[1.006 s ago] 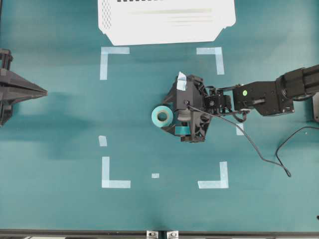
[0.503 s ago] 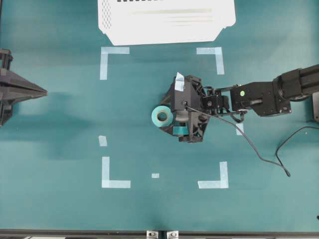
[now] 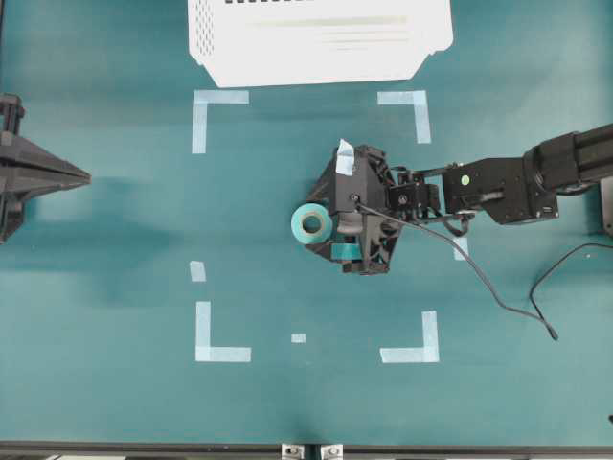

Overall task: Put the tape in the middle into the white basket.
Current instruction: 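Lower the right gripper around the tape roll and close on it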

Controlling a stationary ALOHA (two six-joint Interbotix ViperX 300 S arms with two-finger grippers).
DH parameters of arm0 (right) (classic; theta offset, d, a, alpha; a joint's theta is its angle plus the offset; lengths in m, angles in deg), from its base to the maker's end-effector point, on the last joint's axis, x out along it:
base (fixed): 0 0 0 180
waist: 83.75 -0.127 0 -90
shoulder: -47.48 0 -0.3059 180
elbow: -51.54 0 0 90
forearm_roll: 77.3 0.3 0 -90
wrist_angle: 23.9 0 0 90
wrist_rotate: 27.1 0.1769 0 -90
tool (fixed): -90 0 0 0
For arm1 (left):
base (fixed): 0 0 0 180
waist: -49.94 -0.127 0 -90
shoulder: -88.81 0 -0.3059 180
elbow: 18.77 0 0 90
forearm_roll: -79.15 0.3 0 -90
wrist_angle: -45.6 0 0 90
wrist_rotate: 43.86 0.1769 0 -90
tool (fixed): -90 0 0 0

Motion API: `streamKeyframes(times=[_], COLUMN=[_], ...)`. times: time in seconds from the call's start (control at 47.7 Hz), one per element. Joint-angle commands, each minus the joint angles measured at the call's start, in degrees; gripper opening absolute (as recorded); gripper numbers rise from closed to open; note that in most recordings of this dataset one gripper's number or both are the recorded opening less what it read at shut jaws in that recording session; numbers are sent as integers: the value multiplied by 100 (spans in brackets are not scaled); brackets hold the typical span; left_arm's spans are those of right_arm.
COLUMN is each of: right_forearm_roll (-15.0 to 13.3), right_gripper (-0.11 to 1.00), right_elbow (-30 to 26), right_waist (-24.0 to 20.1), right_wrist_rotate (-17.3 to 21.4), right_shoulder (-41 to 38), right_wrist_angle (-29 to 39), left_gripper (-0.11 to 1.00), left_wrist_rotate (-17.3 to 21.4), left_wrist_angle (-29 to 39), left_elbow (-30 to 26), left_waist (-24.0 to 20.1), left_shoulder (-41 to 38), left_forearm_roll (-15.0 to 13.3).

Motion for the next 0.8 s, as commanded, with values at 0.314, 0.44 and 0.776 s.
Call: streamKeyframes(times=[0.314, 0.44, 0.776], right_forearm_roll=[9, 9, -9], right_gripper=[100, 100, 66], right_elbow=[-220, -229, -246], right_waist=[-18, -18, -18], right_wrist_rotate=[9, 0, 0], right_shoulder=[-9, -9, 9], right_wrist_angle=[-44, -26, -9], left_gripper=[-11, -11, -11], left_wrist_rotate=[0, 0, 0], left_wrist_angle=[-53, -53, -53], left_elbow=[-62, -53, -62], left_waist=[18, 18, 18], left_shoulder=[-53, -53, -44], left_forearm_roll=[-9, -9, -9])
